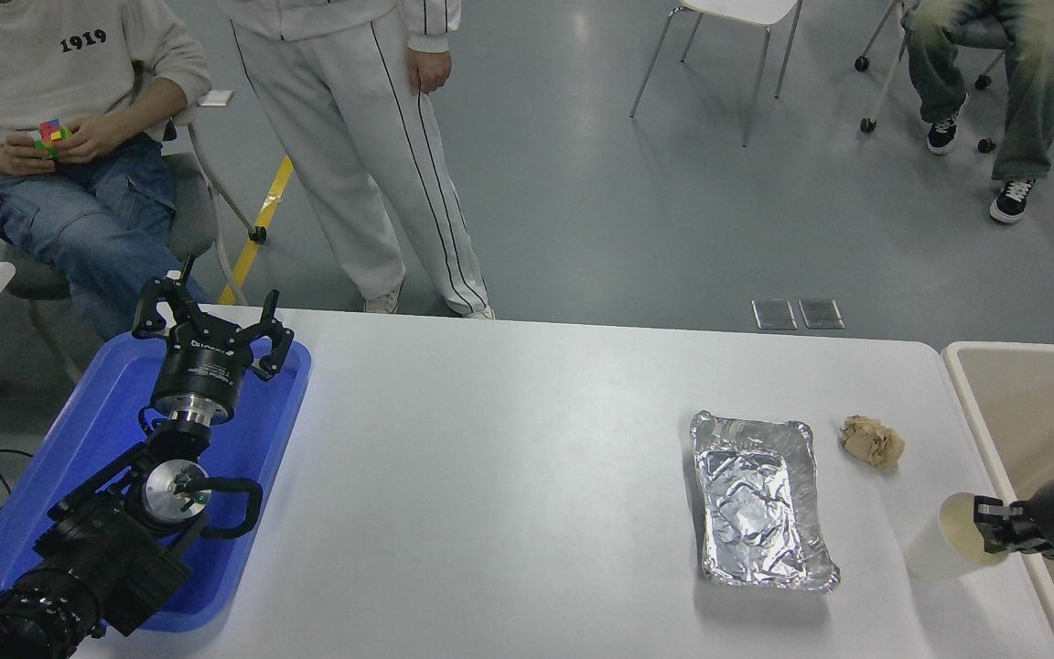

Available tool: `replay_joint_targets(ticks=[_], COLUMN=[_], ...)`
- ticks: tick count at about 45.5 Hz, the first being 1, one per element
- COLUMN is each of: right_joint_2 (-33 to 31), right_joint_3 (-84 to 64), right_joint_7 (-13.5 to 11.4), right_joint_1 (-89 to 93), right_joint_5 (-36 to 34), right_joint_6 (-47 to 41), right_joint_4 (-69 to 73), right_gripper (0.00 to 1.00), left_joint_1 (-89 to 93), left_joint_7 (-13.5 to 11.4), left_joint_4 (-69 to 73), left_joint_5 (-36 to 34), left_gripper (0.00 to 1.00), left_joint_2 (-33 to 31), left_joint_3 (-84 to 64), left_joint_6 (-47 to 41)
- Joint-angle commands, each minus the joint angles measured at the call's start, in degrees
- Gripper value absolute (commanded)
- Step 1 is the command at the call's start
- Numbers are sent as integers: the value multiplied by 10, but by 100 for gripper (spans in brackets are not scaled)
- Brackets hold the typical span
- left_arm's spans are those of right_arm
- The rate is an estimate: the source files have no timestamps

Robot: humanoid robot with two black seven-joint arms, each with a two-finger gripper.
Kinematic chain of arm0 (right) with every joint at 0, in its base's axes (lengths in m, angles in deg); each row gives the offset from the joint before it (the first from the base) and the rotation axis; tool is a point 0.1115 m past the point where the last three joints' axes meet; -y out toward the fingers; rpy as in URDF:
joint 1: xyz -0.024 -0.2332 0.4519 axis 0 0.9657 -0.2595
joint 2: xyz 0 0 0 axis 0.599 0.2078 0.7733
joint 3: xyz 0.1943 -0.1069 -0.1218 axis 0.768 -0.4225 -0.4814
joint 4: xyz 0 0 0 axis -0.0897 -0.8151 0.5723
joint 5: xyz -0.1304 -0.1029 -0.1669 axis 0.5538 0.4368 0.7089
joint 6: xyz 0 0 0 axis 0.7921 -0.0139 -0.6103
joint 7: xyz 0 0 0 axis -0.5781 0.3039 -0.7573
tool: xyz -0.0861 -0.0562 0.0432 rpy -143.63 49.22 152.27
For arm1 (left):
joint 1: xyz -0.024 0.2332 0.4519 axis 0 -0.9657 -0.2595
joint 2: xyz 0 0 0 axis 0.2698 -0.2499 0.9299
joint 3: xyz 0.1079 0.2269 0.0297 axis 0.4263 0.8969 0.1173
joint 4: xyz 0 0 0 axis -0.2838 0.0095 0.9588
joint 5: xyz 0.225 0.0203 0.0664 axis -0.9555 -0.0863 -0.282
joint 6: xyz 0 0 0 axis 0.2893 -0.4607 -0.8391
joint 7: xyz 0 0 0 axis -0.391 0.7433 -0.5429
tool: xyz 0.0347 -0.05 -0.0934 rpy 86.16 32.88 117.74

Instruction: Pick up paper cup place in dustbin

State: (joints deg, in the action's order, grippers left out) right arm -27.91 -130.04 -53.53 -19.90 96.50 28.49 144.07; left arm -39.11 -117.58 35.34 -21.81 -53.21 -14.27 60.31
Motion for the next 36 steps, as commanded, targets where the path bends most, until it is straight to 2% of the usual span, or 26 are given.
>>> replay_joint_targets(ticks=[1, 11, 16, 24, 30, 36], right_joint_2=[-26, -36, -43, -43, -40, -29], right_joint_3=[-5, -99, -154, -189, -218, -231], right_joint_7=[3, 12, 26, 26, 26, 25], right_joint_1=[-38, -169, -271, -382, -445, -501], right_joint_5=[4, 9, 11, 12, 12, 12], right_joint_6=[-23, -52, -120, -230, -271, -271], right_joint_4=[20, 100, 130, 132, 132, 132], right_gripper=[0, 0, 0, 0, 0, 0], left_joint_1=[1, 1, 1, 1, 1, 1], left_joint_7=[0, 0, 0, 0, 0, 0], left_joint_4=[0, 0, 0, 0, 0, 0], left_joint_5=[0, 0, 0, 0, 0, 0], left_gripper=[100, 100, 100, 100, 100, 100], left_joint_2=[0, 0, 0, 0, 0, 0], left_joint_3=[0, 0, 0, 0, 0, 0], left_joint_6=[0, 0, 0, 0, 0, 0])
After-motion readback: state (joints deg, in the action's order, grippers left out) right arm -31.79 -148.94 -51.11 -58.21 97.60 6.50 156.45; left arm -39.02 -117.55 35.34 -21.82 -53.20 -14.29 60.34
